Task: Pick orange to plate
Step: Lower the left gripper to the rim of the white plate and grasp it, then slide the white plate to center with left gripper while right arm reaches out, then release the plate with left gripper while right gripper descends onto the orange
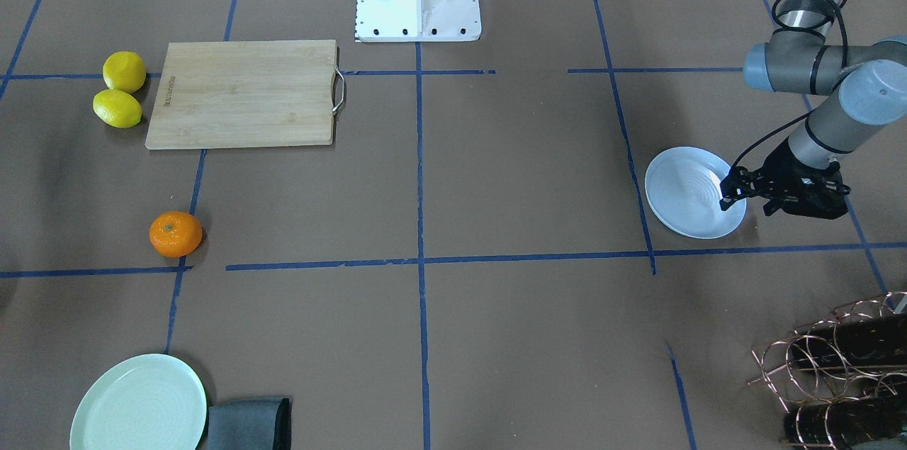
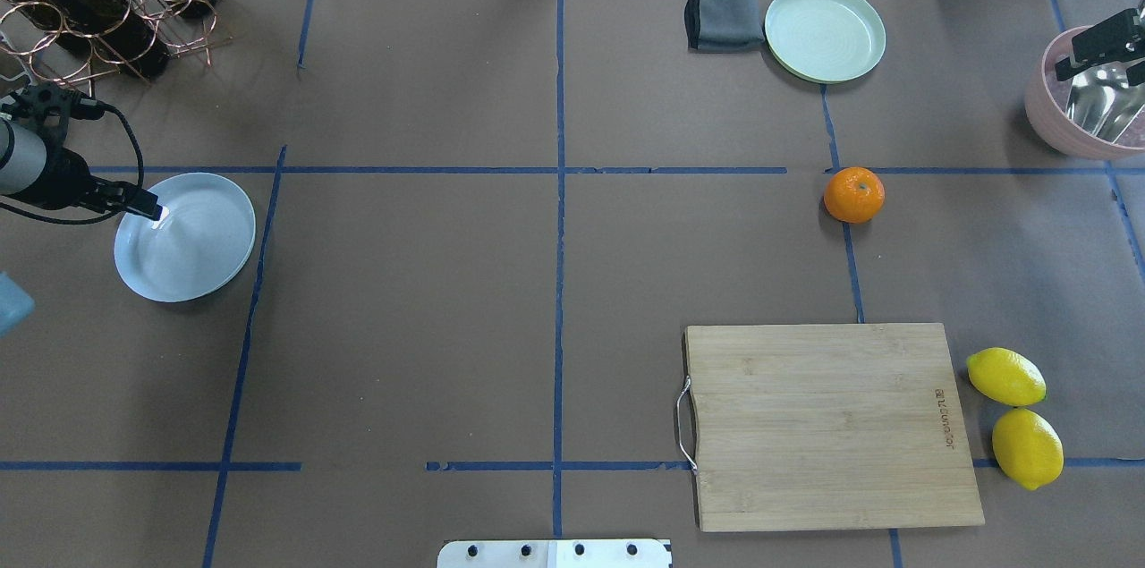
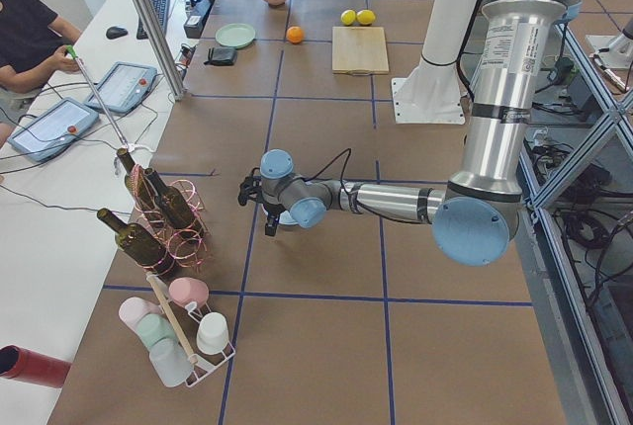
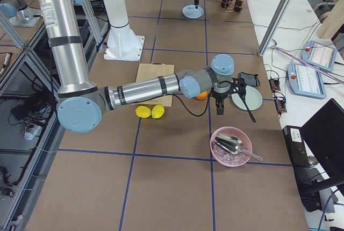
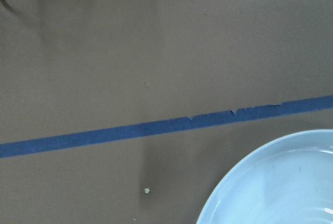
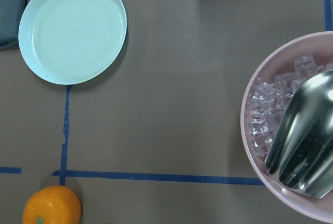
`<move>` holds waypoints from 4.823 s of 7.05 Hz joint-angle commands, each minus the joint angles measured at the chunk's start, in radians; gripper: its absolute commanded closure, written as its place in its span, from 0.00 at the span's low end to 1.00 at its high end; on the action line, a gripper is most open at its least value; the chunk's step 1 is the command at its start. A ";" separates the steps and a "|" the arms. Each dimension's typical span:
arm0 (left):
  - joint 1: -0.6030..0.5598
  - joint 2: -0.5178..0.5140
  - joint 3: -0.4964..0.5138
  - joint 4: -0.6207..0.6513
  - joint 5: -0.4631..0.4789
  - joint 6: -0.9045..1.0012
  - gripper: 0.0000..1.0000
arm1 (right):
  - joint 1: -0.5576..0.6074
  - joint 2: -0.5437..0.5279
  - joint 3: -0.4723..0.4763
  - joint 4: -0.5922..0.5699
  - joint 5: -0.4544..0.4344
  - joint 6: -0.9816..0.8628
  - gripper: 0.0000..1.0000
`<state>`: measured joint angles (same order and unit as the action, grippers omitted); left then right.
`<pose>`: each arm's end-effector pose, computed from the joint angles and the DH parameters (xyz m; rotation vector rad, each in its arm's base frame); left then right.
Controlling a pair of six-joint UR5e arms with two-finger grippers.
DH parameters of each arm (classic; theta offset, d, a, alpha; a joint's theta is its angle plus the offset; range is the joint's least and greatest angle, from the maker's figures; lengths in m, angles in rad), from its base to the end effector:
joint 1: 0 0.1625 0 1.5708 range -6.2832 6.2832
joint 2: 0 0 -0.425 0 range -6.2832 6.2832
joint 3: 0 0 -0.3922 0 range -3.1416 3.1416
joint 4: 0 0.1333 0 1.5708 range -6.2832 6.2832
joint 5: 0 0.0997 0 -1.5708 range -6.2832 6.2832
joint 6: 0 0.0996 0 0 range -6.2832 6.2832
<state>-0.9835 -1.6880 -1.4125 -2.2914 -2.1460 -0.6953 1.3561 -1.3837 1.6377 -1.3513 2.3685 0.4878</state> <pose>0.2509 -0.5197 0.6031 0.1983 0.8368 0.0941 -0.0628 -0.5790 0.4980 0.1512 -0.8875 0.0656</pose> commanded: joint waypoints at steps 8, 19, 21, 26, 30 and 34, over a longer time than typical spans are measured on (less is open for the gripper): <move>0.012 -0.001 -0.003 -0.033 -0.002 -0.009 0.85 | 0.000 -0.001 -0.002 0.000 0.002 -0.002 0.00; -0.072 -0.201 -0.244 0.259 -0.308 -0.317 1.00 | -0.093 0.035 0.014 0.003 -0.015 0.152 0.00; 0.155 -0.345 -0.241 0.257 -0.139 -0.673 1.00 | -0.178 0.035 0.081 0.017 -0.070 0.281 0.00; 0.419 -0.525 0.007 0.037 0.235 -1.015 1.00 | -0.304 0.035 0.160 0.017 -0.156 0.429 0.00; 0.385 -0.492 -0.052 0.043 0.227 -0.998 0.00 | -0.316 0.045 0.160 0.017 -0.160 0.439 0.00; 0.289 -0.469 -0.118 0.056 0.091 -0.983 0.00 | -0.458 0.035 0.145 0.017 -0.333 0.463 0.00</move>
<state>-0.6746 -2.1595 -1.5242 -2.2357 -2.0311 -1.6884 0.9411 -1.3534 1.7932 -1.3346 2.0790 0.9506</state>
